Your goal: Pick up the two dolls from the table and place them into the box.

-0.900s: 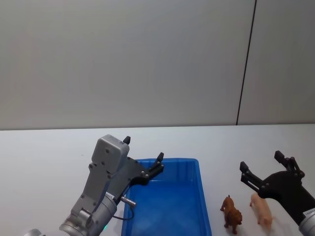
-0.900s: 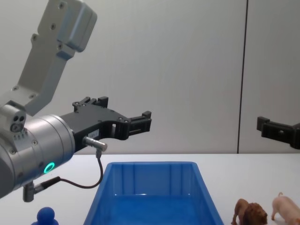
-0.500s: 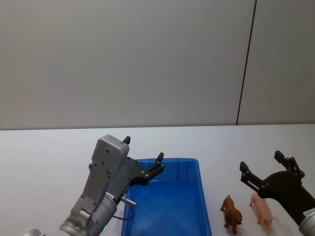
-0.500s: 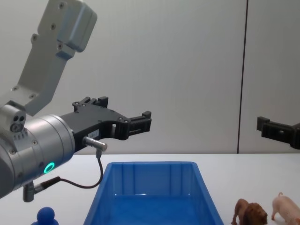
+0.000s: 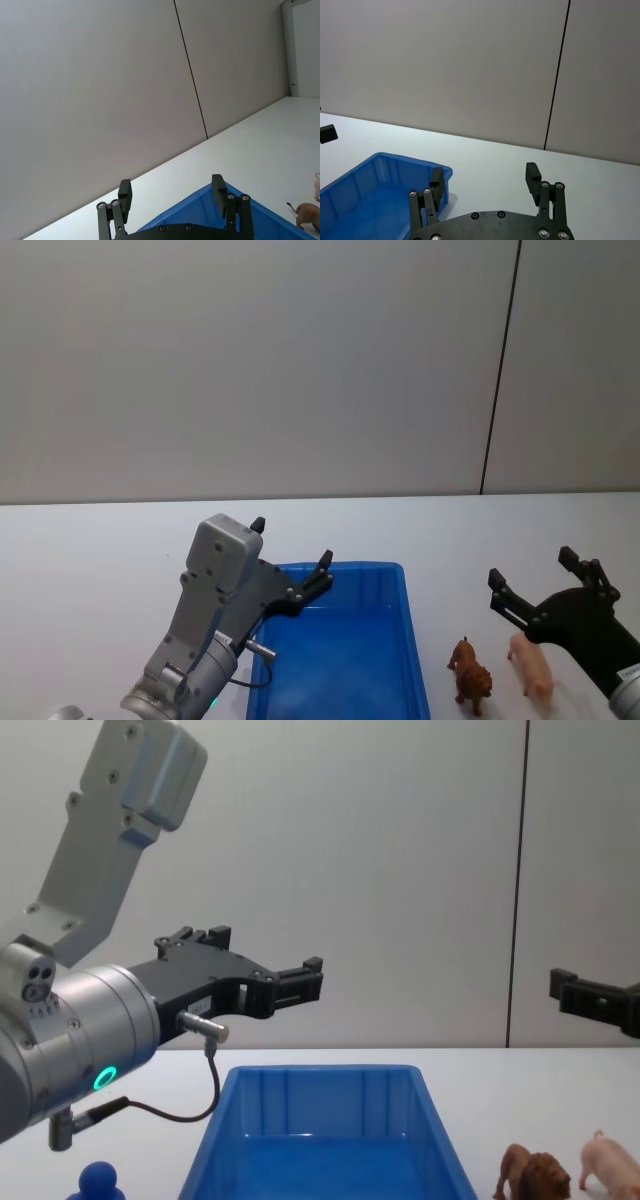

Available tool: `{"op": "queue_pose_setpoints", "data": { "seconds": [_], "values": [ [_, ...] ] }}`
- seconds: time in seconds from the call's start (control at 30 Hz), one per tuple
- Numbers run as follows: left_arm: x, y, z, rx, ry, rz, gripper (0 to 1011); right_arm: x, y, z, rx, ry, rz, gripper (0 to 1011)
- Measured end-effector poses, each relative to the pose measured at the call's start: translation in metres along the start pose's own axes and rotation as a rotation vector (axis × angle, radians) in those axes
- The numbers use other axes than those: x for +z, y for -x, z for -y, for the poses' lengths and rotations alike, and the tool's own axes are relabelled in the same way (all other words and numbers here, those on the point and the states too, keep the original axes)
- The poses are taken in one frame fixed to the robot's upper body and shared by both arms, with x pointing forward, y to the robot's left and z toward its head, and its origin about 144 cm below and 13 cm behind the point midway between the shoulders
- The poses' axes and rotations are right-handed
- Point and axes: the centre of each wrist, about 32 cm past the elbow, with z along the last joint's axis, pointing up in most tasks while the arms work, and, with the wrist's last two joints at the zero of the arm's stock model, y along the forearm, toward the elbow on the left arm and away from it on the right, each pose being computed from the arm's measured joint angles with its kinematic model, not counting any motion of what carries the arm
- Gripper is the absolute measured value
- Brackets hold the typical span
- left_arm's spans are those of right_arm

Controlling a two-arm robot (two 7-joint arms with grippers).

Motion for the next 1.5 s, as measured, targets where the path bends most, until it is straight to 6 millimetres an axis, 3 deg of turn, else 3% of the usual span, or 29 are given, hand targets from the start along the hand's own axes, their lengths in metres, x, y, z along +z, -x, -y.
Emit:
{"op": "queue_pose_setpoints", "data": {
  "seconds": [0.77, 1.5],
  "values": [
    [0.000, 0.000, 0.000, 0.000, 0.000, 0.000, 1002, -0.008, -0.042, 0.016, 0.061, 0.148, -0.006, 1001],
    [0.000, 0.000, 0.000, 0.000, 0.000, 0.000, 1002, -0.035, -0.055, 0.006, 0.086, 0.339, -0.053, 1001]
  ]
}}
